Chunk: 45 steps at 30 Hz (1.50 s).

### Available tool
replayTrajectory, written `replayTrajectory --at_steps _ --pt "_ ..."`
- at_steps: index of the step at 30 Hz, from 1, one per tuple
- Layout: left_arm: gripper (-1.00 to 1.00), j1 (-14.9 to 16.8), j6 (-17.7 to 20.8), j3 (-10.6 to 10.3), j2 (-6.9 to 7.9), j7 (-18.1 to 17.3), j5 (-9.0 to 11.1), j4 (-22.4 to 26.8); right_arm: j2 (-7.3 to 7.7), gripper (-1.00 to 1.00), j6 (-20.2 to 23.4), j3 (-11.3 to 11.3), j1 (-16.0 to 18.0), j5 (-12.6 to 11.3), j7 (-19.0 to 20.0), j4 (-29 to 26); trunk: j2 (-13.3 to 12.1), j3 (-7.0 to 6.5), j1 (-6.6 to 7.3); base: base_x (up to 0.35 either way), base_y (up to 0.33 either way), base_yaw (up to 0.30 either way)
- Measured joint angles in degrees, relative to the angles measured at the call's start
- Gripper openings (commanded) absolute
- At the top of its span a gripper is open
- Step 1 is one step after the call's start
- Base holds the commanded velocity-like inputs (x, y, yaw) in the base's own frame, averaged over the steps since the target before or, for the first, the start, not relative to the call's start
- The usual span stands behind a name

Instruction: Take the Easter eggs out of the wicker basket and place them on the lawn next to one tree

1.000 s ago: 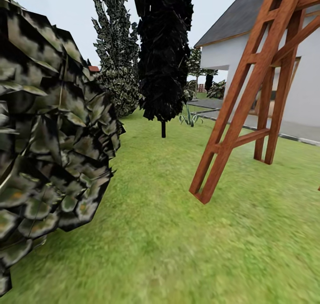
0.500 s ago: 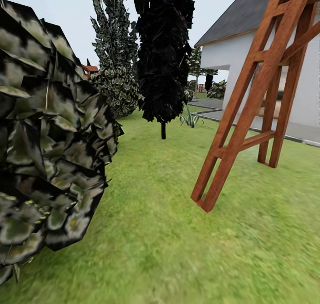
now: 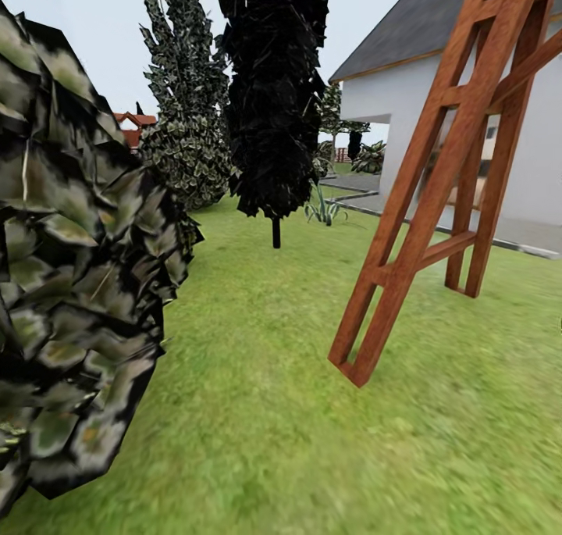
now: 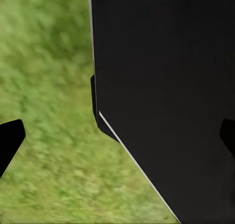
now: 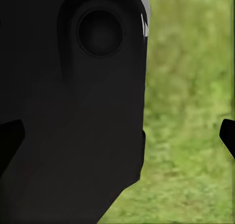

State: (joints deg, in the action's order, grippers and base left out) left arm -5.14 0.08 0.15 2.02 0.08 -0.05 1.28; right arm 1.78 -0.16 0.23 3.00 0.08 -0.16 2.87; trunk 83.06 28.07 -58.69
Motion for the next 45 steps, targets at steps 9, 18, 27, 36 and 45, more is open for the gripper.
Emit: replayTrajectory --at_steps 9,18,27,36,45 --pt "1.0 0.0 0.0 0.0 0.0 0.0 0.0 0.0 -0.02 1.0 0.0 0.0 0.0 0.0 0.0 0.0 0.0 0.0 0.0 0.335 0.0 -0.182" --pt "1.0 0.0 0.0 0.0 0.0 0.0 0.0 0.0 -0.03 1.0 0.0 0.0 0.0 0.0 0.0 0.0 0.0 0.0 0.0 0.335 0.0 -0.005" --pt "1.0 0.0 0.0 0.0 0.0 0.0 0.0 0.0 -0.01 1.0 0.0 0.0 0.0 0.0 0.0 0.0 0.0 0.0 0.0 0.335 0.0 0.0" --pt "1.0 0.0 0.0 0.0 0.0 0.0 0.0 0.0 -0.02 1.0 0.0 -0.1 0.0 0.0 0.0 0.0 0.0 0.0 0.0 0.335 0.0 0.0" --pt "1.0 0.0 0.0 0.0 0.0 0.0 0.0 0.0 -0.02 1.0 0.0 -0.2 0.0 -0.1 0.0 0.0 0.0 0.0 0.0 0.335 0.0 0.078"
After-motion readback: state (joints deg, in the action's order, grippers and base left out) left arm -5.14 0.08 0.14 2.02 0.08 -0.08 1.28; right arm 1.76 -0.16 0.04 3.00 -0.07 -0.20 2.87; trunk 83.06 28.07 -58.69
